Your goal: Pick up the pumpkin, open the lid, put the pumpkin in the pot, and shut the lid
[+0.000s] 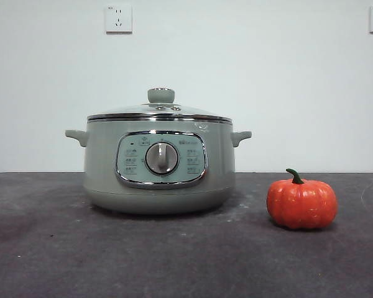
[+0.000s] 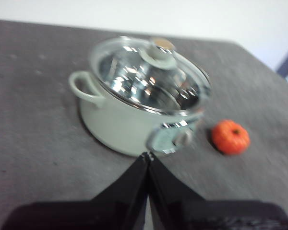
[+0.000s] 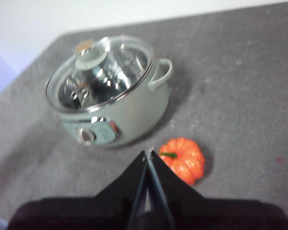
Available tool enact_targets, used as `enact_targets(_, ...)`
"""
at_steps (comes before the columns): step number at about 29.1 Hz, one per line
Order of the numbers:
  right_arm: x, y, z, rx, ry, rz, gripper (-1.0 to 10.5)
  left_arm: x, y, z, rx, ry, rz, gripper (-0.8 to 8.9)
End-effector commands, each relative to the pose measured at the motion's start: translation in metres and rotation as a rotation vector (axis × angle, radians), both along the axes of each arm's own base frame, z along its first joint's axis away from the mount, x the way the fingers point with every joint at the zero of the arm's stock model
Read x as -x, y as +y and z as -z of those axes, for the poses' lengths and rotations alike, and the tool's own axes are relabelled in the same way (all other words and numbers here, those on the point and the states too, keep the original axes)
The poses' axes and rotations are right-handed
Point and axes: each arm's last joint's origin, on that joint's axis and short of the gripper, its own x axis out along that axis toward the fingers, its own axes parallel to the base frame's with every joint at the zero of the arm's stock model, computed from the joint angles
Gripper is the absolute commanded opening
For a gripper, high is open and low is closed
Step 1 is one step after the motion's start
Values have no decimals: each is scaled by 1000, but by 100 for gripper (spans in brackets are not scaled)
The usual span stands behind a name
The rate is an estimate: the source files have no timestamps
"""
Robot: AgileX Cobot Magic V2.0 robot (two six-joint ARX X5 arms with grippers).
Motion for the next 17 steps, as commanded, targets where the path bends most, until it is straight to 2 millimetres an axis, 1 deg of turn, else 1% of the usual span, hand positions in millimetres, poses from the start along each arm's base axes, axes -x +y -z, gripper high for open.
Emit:
enact_targets(1, -2, 1, -16, 105, 15, -65, -12, -1, -1, -7, -66, 1, 72, -8)
enact_targets(4, -6, 2, -24, 155, 69, -102, -12, -2, -1, -12, -81, 35, 111, -8)
enact_targets(8, -11, 3, -24, 173, 114, -117, -11, -4, -1, -14, -81, 58, 113, -2)
enact_targets(9, -13, 3, -24, 174, 121, -117, 6, -4, -1, -14, -81, 59, 111, 2)
enact_targets(10, -14, 4, -23, 174, 126, -118, 33, -4, -1, -14, -80, 59, 111, 53)
enact_targets(11, -15, 4, -23, 174, 128, -118, 144, -4, -1, -14, -78, 61, 107, 249)
enact_targets(12, -15, 4, -23, 174, 127, -118, 297, -4, -1, -14, -77, 62, 105, 476)
enact_targets(13, -15, 4, -23, 174, 127, -118, 534, -4, -1, -14, -77, 61, 105, 685)
enact_targets(14, -15, 4, -23, 174, 127, -118, 695, -4, -1, -15, -77, 60, 106, 742)
enact_targets(15, -15, 4, -23, 174, 128, -119, 737, -4, -1, -15, -76, 60, 107, 743)
enact_targets(17, -14, 5, -23, 174, 127, -127, 723, -4, -1, -15, -76, 60, 107, 743)
